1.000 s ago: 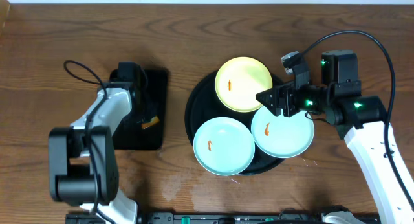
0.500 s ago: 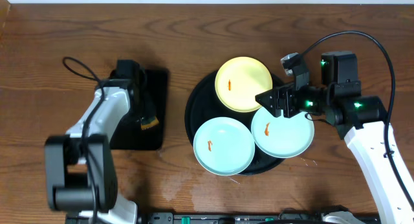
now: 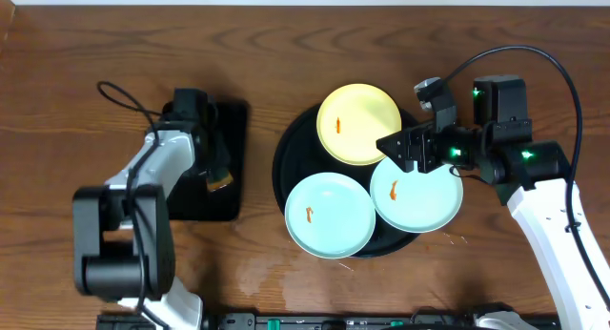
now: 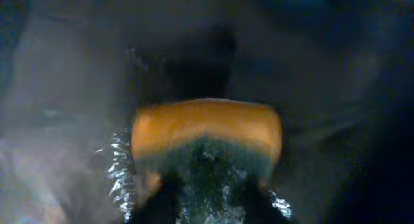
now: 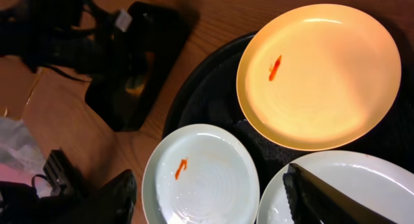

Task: Clean dirty plates on tray and stack at the side
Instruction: 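Grasp the orange-green sponge in the black tray with the left gripper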

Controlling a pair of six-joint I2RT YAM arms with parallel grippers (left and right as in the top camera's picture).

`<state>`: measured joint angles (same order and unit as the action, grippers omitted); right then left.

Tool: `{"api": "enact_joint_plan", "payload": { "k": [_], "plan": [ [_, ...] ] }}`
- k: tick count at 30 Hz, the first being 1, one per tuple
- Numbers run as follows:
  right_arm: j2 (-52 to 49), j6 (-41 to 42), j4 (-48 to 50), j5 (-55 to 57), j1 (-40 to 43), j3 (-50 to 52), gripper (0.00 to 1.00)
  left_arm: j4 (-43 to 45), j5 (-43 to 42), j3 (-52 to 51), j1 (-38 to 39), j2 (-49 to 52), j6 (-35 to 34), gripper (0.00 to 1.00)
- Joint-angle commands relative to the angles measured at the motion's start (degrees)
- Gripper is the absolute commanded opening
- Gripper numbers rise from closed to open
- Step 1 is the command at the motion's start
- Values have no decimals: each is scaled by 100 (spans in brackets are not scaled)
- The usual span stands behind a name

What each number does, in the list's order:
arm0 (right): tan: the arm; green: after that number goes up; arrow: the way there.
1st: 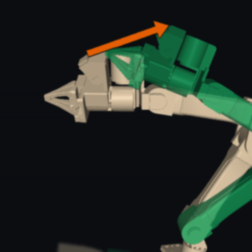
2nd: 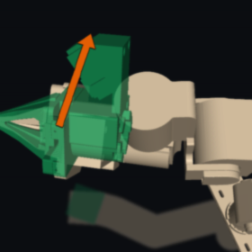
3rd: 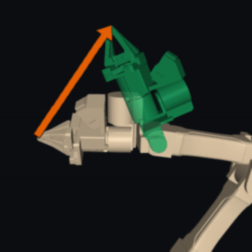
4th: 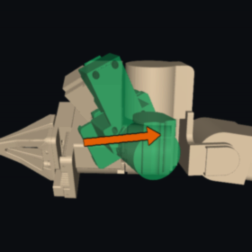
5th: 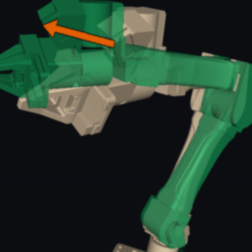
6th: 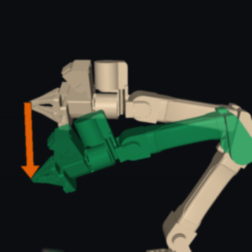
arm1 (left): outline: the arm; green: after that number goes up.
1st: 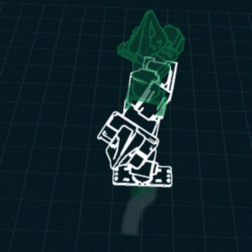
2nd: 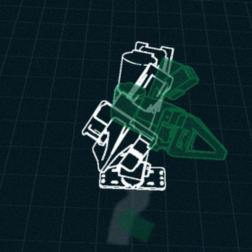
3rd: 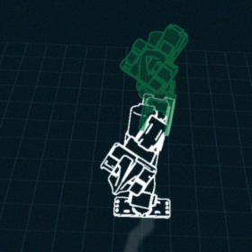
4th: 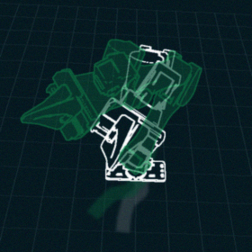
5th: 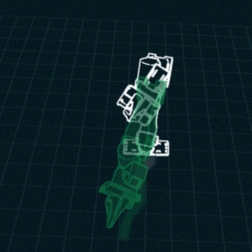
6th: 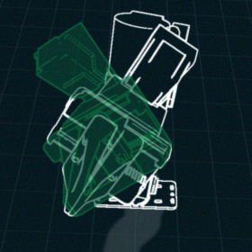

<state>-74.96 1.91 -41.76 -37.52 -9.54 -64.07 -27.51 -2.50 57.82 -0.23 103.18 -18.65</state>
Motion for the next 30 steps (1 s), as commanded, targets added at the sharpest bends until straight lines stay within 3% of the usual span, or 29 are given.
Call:
{"api": "enact_joint_plan", "payload": {
  "k": [1, 5, 9, 11, 14, 19, 25, 29, 30],
  "plan": [
    [7, -22, 13, -2, 46, -138, 72, 68, 20, -122, -13, 376, 107, 8],
    [4, -22, 0, -2, 46, -138, 73, -79, 17, 46, -13, 216, 114, 7],
    [7, -22, 11, -2, 46, -138, 74, -243, 17, 299, -11, -264, 702, 8],
    [7, -22, 15, -2, 46, -138, 74, -337, 17, 323, -13, -509, 802, 25],
    [4, -22, 13, 0, 46, -138, 75, -706, -7, 323, -7, -769, 811, 43],
    [4, -22, 13, 162, 46, -138, 75, -1106, -109, 203, 74, -767, 560, 48],
    [4, 192, -59, 837, 46, -136, 71, -719, -85, -151, 205, -546, 330, 46],
    [4, 59, -358, 835, -46, -131, 64, -511, 81, -267, 208, -254, 195, 11],
    [4, -22, -448, 837, -103, -131, 63, -496, 81, -267, 208, -201, 184, 8]
  ]
}}
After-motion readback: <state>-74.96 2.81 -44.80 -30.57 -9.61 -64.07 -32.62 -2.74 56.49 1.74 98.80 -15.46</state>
